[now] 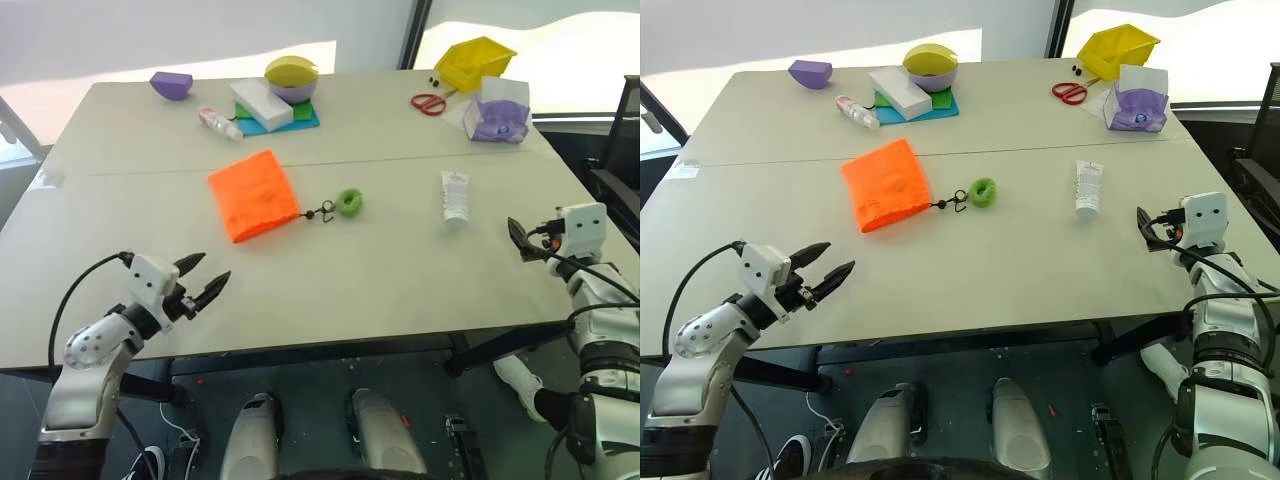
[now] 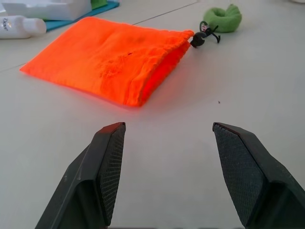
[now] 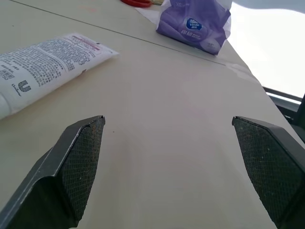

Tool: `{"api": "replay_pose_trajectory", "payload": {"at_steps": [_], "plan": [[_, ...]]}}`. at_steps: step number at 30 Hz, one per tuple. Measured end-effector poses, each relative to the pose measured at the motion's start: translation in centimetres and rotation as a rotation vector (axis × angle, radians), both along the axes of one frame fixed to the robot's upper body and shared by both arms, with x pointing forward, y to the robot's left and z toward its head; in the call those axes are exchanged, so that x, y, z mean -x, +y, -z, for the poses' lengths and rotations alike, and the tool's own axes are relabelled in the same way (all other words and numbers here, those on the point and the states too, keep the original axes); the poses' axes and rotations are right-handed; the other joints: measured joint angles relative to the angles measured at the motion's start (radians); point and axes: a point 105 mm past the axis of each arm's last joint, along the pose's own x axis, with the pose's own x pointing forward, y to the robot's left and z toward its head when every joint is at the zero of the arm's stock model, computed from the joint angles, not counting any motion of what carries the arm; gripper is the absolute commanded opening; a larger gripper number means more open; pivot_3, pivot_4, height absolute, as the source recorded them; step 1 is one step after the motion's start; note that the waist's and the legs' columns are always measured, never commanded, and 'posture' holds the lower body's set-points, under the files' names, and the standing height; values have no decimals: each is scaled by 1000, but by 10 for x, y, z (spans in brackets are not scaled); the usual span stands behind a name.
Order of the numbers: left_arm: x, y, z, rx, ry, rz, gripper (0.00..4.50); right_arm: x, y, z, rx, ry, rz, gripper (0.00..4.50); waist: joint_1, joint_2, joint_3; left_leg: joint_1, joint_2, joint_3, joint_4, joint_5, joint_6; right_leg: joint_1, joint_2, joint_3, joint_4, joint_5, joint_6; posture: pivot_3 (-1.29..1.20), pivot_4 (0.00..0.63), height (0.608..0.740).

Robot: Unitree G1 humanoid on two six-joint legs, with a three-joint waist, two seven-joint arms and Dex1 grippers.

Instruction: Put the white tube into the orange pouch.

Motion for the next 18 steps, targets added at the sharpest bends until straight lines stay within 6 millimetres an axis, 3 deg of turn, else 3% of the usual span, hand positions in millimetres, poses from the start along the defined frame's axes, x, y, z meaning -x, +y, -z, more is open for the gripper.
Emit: {"api": "replay_pose_trajectory", "payload": {"at_steps": [8, 11, 15, 18], "plan": [[-7, -9, -7, 5, -47, 22, 3119, -2, 15, -12, 32, -30, -78, 4460, 1, 0, 0, 0, 0, 0, 0, 0, 0, 0, 1, 1, 0, 0, 0, 0, 150, 740], [-17, -18, -12, -37, -74, 31, 3119, 2, 49, -25, 43, -63, -262, 4460, 2, 0, 0, 0, 0, 0, -1, 0, 0, 0, 1, 1, 1, 0, 0, 0, 150, 740], [-41, -30, -20, -235, -171, 10, 3119, 22, 131, -30, 149, -56, -646, 4460, 5, 0, 0, 1, 1, -1, -1, 0, 0, 0, 3, 1, 2, -1, 2, 0, 150, 740], [-56, -35, -23, -318, -216, -19, 3119, 30, 164, -28, 170, -47, -767, 4460, 4, 0, 0, 0, 1, 0, 0, 0, 0, 0, 2, 1, 1, 0, 1, 0, 150, 740]]}}
